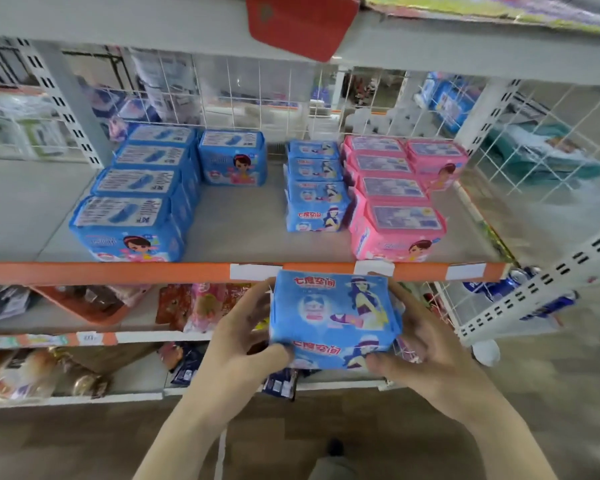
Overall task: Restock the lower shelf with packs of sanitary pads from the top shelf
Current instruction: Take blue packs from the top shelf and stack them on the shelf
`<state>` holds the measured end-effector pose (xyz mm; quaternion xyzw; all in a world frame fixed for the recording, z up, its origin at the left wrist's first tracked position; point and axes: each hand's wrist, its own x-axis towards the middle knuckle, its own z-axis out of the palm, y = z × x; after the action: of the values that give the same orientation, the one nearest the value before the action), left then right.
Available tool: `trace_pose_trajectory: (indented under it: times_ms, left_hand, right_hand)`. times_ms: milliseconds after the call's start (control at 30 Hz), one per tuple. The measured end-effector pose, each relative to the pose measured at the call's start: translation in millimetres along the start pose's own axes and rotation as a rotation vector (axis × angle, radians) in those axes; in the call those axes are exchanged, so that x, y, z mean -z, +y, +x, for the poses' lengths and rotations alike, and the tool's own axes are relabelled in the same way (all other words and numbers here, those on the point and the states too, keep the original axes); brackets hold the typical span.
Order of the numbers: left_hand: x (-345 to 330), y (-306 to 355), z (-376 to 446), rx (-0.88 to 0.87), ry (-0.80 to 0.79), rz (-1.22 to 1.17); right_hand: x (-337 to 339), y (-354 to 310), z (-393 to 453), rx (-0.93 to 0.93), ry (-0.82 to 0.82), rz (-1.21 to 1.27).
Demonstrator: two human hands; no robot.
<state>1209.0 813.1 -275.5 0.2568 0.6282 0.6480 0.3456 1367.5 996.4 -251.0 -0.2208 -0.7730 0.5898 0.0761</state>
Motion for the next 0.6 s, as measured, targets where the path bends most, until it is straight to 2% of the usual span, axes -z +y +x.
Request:
trace_pose_trajectory:
  times_ms: [267,433,600]
  left_hand:
    - [-51.3,6.8,25.7,0.069,0.105,-0.011]
    - [-80.4,12.0,34.5,0.146,0.146,0.385]
    - [-89.0,1.0,43.5,0.131,0.369,0.457]
  right_hand:
    - [55.6,19.2,38.6,0.034,-0.109,0.042]
    - [81.1,26.5,65.7,0.085,-0.192,0.034]
    - [85.7,26.5,88.9,0.136,-0.327,-0.069]
